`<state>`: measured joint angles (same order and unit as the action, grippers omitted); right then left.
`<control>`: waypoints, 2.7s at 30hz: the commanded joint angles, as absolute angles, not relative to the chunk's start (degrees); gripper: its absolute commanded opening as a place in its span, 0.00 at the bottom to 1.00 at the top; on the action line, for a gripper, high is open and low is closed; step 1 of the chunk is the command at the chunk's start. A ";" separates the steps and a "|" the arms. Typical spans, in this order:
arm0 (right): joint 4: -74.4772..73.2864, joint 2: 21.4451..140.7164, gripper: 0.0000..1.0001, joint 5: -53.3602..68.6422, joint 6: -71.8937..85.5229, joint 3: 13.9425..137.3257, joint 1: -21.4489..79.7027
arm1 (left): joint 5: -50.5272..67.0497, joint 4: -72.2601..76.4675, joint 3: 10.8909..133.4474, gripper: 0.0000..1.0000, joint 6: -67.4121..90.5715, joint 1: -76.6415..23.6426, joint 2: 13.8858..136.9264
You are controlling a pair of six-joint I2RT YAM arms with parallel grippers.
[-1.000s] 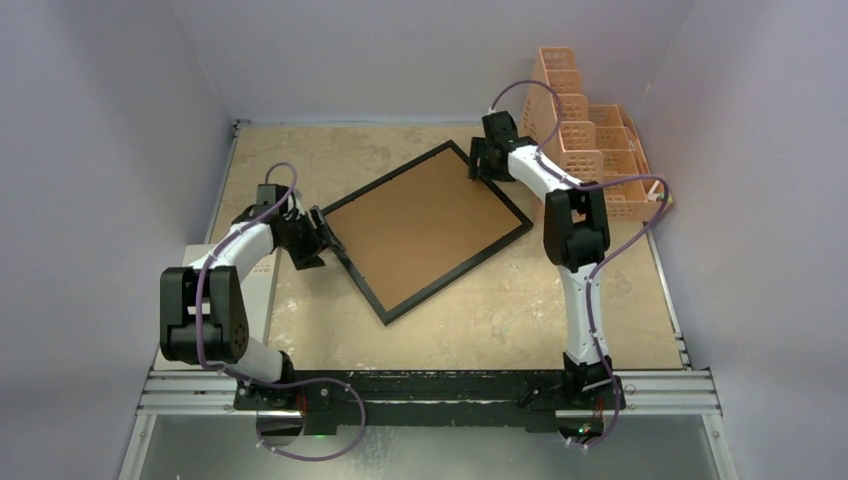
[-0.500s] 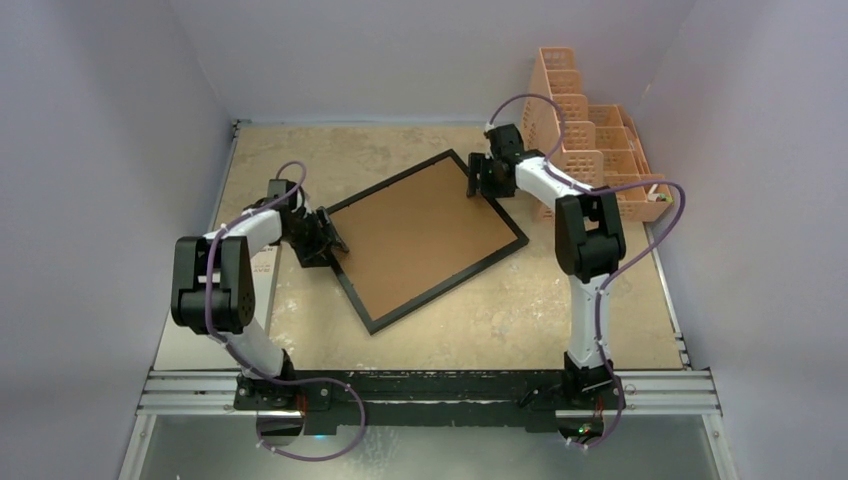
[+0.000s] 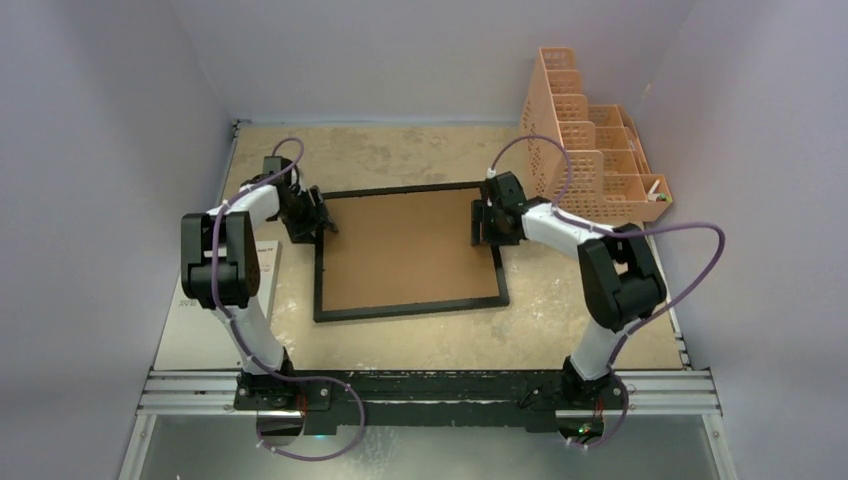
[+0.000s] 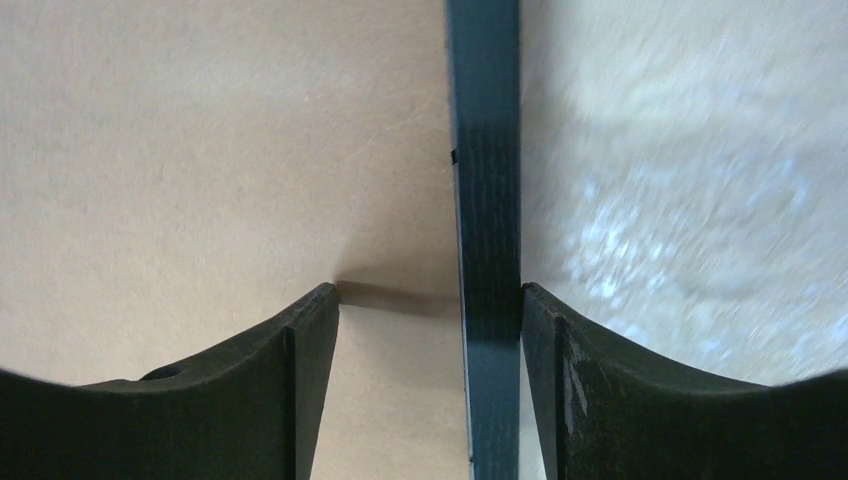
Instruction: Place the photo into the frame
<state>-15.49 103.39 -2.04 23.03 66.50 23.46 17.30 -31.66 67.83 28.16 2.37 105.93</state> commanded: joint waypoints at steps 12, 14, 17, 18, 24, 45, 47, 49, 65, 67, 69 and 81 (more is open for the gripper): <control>4.62 83.32 0.65 18.66 35.49 38.34 34.10 | 37.41 -14.96 78.97 0.60 29.54 -8.97 121.75; 6.34 81.93 0.65 19.64 36.44 36.19 34.79 | 39.11 -12.62 79.27 0.60 30.86 -9.89 123.32; 8.05 80.69 0.65 20.35 38.13 33.38 36.46 | 41.77 -9.85 80.08 0.60 31.96 -11.39 125.32; 7.78 80.35 0.65 20.02 38.37 32.84 36.93 | 42.14 -9.78 80.45 0.60 32.03 -11.69 125.76; -1.03 73.41 0.66 12.78 39.12 32.46 37.39 | 37.15 -17.83 83.58 0.61 28.40 -11.58 124.13; 2.91 84.19 0.55 20.80 32.78 59.12 42.02 | 8.54 -36.67 66.92 0.52 30.39 -0.46 86.19; 3.27 90.39 0.50 23.05 32.45 64.10 44.03 | 6.55 -37.20 62.13 0.47 32.21 -0.44 81.92; 3.63 96.15 0.47 24.22 31.72 68.45 46.40 | 6.26 -36.71 56.92 0.44 33.95 -0.32 78.46; 7.10 125.79 0.12 37.96 33.05 90.77 52.29 | 12.85 -25.50 39.56 0.36 40.18 -0.32 77.27; 7.06 126.53 0.11 37.39 33.29 90.94 52.28 | 12.68 -25.16 38.82 0.34 39.88 -0.32 78.44; 6.91 127.25 0.10 37.24 33.48 91.25 52.30 | 12.38 -24.80 37.95 0.30 39.86 -0.27 79.05; 1.96 129.94 0.07 32.62 33.52 93.09 50.31 | 9.56 -26.41 36.08 0.13 39.99 -0.24 81.15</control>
<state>4.82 129.97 34.02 33.63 91.50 51.79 13.52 -25.63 38.98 40.14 -0.01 78.41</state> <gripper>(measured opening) 0.077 0.161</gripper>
